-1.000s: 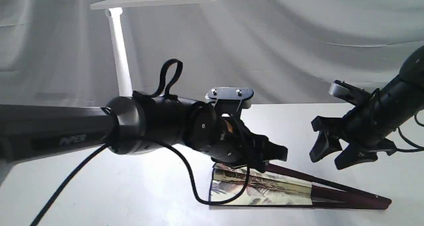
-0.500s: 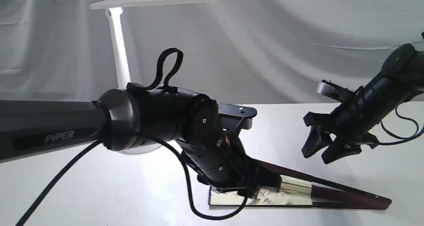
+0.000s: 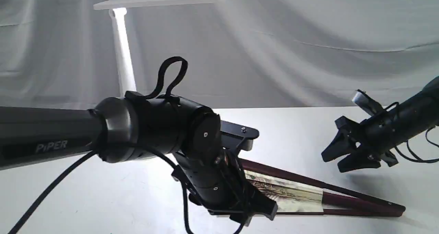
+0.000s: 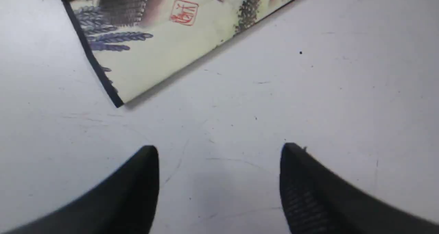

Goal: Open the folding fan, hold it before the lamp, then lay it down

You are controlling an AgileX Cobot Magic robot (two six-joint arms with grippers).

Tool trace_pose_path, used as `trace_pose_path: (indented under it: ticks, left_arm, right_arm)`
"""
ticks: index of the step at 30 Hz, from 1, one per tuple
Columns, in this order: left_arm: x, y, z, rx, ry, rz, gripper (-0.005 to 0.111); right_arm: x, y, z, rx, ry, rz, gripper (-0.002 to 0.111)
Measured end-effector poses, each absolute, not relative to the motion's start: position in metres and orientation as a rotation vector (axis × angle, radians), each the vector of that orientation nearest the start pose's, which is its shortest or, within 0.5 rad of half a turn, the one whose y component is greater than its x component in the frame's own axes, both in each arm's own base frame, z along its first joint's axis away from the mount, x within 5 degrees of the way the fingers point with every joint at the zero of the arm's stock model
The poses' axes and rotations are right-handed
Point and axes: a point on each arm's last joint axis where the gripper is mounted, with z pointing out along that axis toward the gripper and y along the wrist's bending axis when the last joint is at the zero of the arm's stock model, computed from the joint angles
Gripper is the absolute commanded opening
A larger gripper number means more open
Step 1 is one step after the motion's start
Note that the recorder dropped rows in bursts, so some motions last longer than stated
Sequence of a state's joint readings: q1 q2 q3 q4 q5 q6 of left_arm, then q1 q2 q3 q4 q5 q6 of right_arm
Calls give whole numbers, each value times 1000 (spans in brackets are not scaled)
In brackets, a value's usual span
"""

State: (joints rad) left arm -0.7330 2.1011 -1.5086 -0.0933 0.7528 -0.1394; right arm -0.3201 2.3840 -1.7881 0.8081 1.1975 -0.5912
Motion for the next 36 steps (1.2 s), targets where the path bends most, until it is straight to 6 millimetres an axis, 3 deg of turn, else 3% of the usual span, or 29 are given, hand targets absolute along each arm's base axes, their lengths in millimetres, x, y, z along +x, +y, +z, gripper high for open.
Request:
trace_pose_path:
  ticks: [5, 15, 22, 29, 36]
  left_arm:
    - [319, -295, 159, 760, 2769, -291, 53]
    - [319, -295, 159, 759, 2767, -292, 53]
    - [319, -295, 158, 762, 2776, -287, 53]
    - [319, -295, 158, 762, 2776, -287, 53]
    - [318, -294, 158, 765, 2783, -283, 53]
  right_arm:
    - [461, -87, 120, 88, 2704, 1016, 49]
    - [467, -55, 120, -40, 2704, 1024, 49]
    - [463, -44, 92, -51, 2767, 1125, 49]
    - [464, -34, 87, -72, 2766, 1181, 49]
    - [465, -26, 87, -117, 2768, 1182, 41]
